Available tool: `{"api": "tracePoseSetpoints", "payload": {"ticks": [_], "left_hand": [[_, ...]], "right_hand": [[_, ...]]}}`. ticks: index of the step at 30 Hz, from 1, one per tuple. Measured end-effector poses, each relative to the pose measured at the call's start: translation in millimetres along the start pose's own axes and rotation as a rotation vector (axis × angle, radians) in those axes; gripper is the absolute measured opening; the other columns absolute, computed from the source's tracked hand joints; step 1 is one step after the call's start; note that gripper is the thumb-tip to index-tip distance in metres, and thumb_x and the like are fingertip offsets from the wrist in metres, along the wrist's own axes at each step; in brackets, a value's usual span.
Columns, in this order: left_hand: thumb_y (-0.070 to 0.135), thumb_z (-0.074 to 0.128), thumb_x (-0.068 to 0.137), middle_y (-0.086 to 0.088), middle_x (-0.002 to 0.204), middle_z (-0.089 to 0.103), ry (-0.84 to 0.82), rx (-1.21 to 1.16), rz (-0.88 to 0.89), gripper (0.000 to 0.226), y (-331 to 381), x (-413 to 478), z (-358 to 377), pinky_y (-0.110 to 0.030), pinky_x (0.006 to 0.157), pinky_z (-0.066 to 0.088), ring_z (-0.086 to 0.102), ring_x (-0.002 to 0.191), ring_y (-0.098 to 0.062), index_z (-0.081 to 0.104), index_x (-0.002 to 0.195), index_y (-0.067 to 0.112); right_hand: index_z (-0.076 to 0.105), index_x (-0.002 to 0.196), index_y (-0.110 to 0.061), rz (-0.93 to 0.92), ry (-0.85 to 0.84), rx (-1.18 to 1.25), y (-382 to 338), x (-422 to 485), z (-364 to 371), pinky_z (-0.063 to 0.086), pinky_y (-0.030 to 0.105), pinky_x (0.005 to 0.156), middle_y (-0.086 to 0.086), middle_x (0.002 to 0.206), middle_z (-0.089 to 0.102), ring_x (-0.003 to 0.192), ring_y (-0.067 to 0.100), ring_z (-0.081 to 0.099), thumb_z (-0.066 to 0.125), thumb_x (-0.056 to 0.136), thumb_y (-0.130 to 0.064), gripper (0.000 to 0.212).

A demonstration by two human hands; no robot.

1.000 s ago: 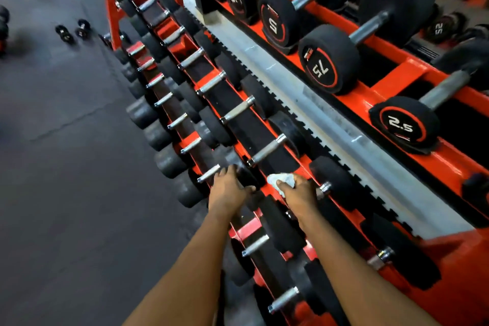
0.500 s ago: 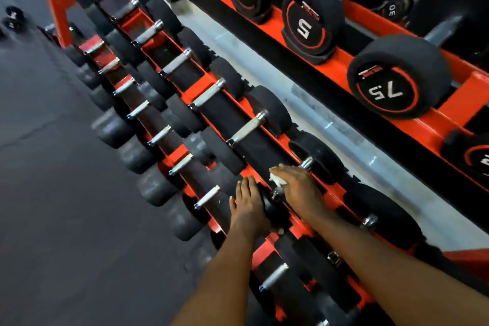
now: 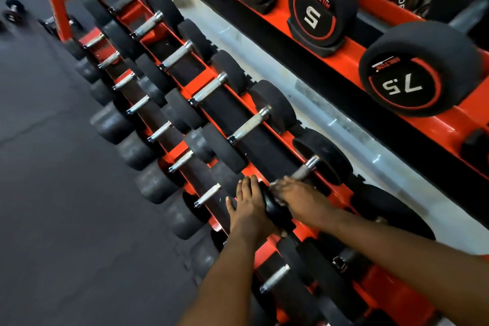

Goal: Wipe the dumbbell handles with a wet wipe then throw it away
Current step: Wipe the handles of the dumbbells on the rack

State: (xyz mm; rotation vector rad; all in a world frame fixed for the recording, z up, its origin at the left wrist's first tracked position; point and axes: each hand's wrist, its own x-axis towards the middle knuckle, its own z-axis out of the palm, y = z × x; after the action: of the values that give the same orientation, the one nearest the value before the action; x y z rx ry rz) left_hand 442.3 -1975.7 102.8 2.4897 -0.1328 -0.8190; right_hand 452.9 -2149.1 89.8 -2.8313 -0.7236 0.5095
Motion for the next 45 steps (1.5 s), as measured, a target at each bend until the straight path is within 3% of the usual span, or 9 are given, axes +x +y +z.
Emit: {"api": "tracePoseSetpoints", "payload": {"ticks": [3,9,13,22,26,32,36,41,45], "left_hand": [[0.044,0.097,0.052,-0.001,0.169,-0.01,-0.014,0.018,-0.016,0.155,3,0,-3,-0.059,0.123,0.0,-0.013,0.155,-0.018,-0.01,0.16,0.013],[0.047,0.097,0.051,0.001,0.169,-0.009,-0.019,0.027,-0.015,0.157,2,2,-3,-0.06,0.123,0.003,-0.012,0.155,-0.017,-0.01,0.16,0.014],[0.047,0.096,0.054,0.001,0.169,-0.01,-0.038,0.05,-0.027,0.155,4,-1,-5,-0.059,0.124,0.002,-0.013,0.155,-0.017,-0.012,0.16,0.014],[0.048,0.096,0.055,0.0,0.169,-0.013,-0.06,0.073,-0.041,0.156,7,-2,-9,-0.057,0.124,0.001,-0.014,0.155,-0.018,-0.016,0.159,0.015],[0.048,0.096,0.054,0.0,0.169,-0.012,-0.053,0.079,-0.043,0.156,7,-2,-7,-0.058,0.124,0.002,-0.013,0.155,-0.018,-0.015,0.159,0.015],[0.047,0.097,0.054,0.0,0.169,-0.014,-0.065,0.055,-0.042,0.157,7,-3,-9,-0.058,0.124,-0.001,-0.013,0.155,-0.018,-0.015,0.16,0.015],[0.048,0.096,0.053,0.0,0.169,-0.013,-0.061,0.067,-0.042,0.157,9,-4,-9,-0.059,0.124,0.001,-0.013,0.155,-0.018,-0.014,0.159,0.015],[0.047,0.096,0.055,0.0,0.169,-0.015,-0.077,0.056,-0.034,0.157,8,-3,-10,-0.058,0.124,-0.002,-0.015,0.155,-0.019,-0.016,0.159,0.015],[0.047,0.096,0.055,0.0,0.169,-0.015,-0.074,0.053,-0.038,0.156,7,-3,-10,-0.058,0.124,-0.002,-0.014,0.155,-0.019,-0.016,0.16,0.015]], "right_hand": [[0.052,0.14,-0.009,0.006,-0.037,-0.004,7,5,-8,0.015,0.028,0.12,0.007,0.146,0.051,0.137,0.018,0.044,0.028,0.089,-0.028,0.059],[0.047,0.143,-0.011,0.059,0.007,-0.006,-15,1,0,0.007,0.027,0.121,0.005,0.15,0.046,0.142,0.017,0.037,0.017,0.09,-0.022,0.063],[0.059,0.132,-0.015,0.14,0.044,-0.192,2,4,-18,0.0,0.032,0.121,0.003,0.138,0.057,0.136,0.017,0.044,0.045,0.09,-0.01,0.044],[0.059,0.131,-0.015,0.143,0.034,-0.298,5,4,-22,0.002,0.039,0.122,0.002,0.134,0.06,0.137,0.019,0.042,0.054,0.087,-0.012,0.044],[0.065,0.121,-0.007,-0.051,-0.023,-0.162,-8,1,8,0.02,0.042,0.12,0.01,0.123,0.067,0.123,0.024,0.056,0.034,0.082,-0.015,0.05],[0.061,0.125,-0.013,0.183,0.099,-0.225,-4,1,-4,0.004,0.035,0.123,0.004,0.128,0.063,0.125,0.018,0.052,0.038,0.087,-0.008,0.045],[0.064,0.122,-0.008,-0.001,0.064,-0.22,-7,1,7,0.012,0.035,0.121,0.008,0.122,0.067,0.119,0.022,0.058,0.032,0.084,-0.013,0.05],[0.054,0.133,-0.009,0.307,0.149,-0.372,7,-2,-9,0.005,0.038,0.124,0.009,0.136,0.056,0.133,0.023,0.044,0.047,0.091,-0.008,0.043],[0.032,0.149,-0.002,0.267,0.043,-0.437,6,-4,9,0.009,0.041,0.124,0.016,0.156,0.033,0.148,0.029,0.022,0.043,0.093,-0.007,0.058]]}}
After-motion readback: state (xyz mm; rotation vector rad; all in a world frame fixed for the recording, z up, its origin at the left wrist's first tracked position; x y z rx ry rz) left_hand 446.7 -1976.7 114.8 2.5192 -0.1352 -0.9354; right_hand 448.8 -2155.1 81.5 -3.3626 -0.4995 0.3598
